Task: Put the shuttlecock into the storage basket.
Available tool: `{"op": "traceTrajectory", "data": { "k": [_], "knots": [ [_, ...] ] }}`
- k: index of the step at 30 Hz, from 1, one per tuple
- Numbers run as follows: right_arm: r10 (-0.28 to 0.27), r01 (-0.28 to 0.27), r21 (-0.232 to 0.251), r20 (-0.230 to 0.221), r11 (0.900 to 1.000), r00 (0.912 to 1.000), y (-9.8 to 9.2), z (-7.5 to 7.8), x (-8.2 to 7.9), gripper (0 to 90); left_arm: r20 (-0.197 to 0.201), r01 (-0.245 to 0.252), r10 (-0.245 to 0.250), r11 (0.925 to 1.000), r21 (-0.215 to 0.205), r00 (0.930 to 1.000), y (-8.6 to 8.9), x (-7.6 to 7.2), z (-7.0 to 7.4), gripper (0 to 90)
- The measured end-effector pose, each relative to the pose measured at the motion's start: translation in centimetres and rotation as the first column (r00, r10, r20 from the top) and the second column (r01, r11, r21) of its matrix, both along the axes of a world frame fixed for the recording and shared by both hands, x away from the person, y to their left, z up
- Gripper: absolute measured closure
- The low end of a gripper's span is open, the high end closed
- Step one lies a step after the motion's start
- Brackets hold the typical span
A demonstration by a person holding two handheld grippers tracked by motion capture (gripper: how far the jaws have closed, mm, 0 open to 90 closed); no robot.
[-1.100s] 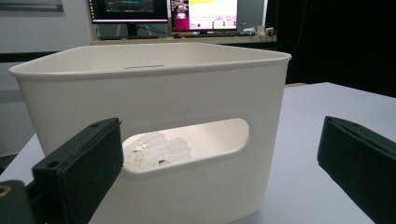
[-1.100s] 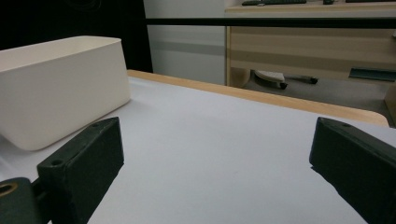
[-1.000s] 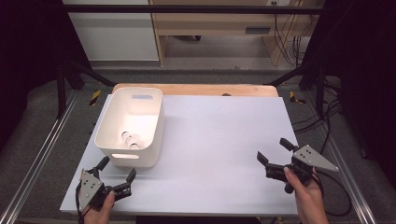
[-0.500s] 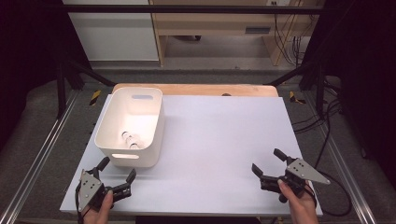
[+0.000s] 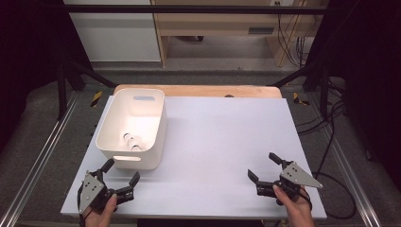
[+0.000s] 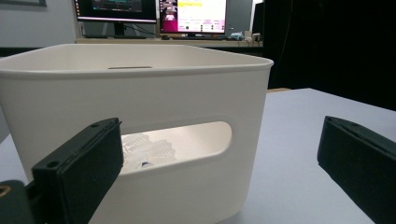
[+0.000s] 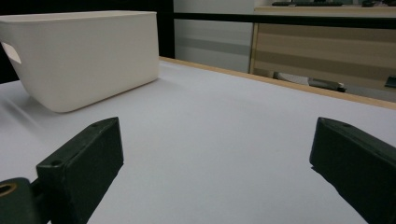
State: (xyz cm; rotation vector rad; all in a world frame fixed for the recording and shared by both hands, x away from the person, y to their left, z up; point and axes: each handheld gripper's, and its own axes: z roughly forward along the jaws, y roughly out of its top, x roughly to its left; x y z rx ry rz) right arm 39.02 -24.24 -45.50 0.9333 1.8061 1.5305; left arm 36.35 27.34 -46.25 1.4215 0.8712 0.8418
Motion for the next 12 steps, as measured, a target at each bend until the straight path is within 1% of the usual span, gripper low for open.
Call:
{"op": "traceTrajectory", "data": {
  "k": [3,8,11,12],
  "knots": [
    [0.019,-0.019,0.0,0.002,1.0,0.9998,0.3,-0.4,0.4,3.2,0.0,0.005,-0.005,1.0,-0.007,1.0,-0.1,0.0,0.0,0.6],
    [0.028,-0.028,-0.004,0.0,1.0,0.9996,1.0,-1.3,1.0,3.6,-0.002,0.012,-0.012,0.9999,-0.008,0.9999,-0.3,0.0,-0.1,0.5],
    [0.02,-0.02,-0.032,0.003,0.999,0.9998,1.2,-1.6,1.2,3.6,-0.005,0.011,-0.012,0.9999,-0.007,0.9999,-0.3,0.1,-0.1,0.7],
    [0.02,-0.02,-0.033,0.004,0.999,0.9998,1.1,-1.7,1.3,3.6,-0.006,0.011,-0.011,0.9999,-0.004,0.9999,-0.3,0.1,-0.1,0.7]
  ]
}}
